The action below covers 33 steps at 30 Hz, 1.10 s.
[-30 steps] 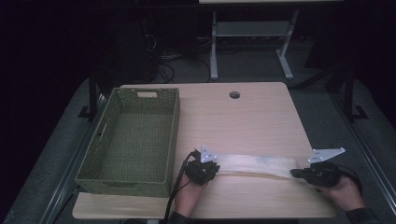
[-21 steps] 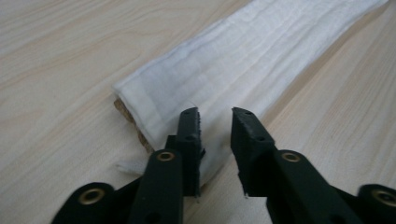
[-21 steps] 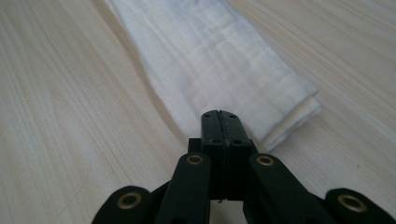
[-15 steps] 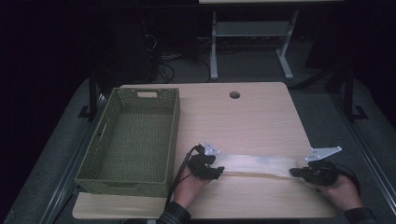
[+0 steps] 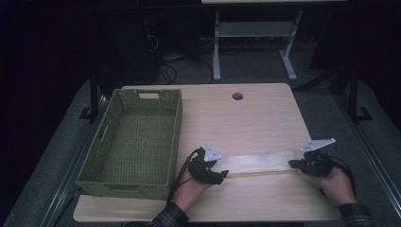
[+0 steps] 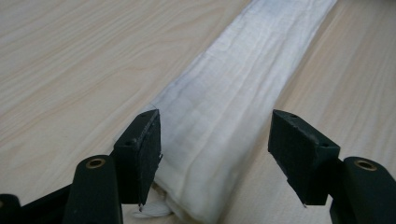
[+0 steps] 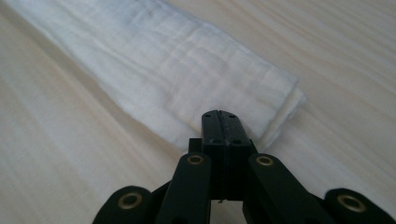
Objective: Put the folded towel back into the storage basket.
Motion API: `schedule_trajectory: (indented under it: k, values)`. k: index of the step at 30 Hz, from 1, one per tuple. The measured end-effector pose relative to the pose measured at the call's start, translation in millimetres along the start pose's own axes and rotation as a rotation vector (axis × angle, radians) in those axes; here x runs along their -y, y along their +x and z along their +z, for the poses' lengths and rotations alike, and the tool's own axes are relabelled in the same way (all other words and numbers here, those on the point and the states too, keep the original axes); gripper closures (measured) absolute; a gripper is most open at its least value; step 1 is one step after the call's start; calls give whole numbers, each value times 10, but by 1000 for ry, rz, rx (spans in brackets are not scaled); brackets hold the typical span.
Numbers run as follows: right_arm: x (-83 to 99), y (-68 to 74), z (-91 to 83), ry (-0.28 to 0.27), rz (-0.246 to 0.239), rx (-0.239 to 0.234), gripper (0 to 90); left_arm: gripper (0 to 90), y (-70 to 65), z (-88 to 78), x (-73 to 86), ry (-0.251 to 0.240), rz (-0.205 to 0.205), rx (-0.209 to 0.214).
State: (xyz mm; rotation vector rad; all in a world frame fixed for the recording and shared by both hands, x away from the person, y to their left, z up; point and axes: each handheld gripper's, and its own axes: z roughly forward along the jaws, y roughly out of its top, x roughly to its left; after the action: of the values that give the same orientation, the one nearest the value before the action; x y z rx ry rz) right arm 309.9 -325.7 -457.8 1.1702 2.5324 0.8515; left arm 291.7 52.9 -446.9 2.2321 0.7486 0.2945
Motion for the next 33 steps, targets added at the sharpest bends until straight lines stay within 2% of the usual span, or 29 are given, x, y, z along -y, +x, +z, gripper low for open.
schedule_trajectory:
  k: [4,16,22,27,29,33]
  values:
    - [-74,-54,51,0,21,5,897,337,21,-11,16,1,-5,-7]
    - [-190,-176,137,-5,19,0,897,329,21,-3,8,-5,-13,-18]
    - [-328,-248,236,-4,-6,5,896,329,12,0,-6,-5,-5,-16]
    - [-483,-294,353,-10,-48,6,896,329,12,2,-30,-9,0,-20]
    - [-560,-325,414,-15,-66,6,896,329,17,4,-31,-10,-5,-25]
    - [-682,-402,519,-34,-71,-7,897,329,22,7,-29,-11,-15,-24]
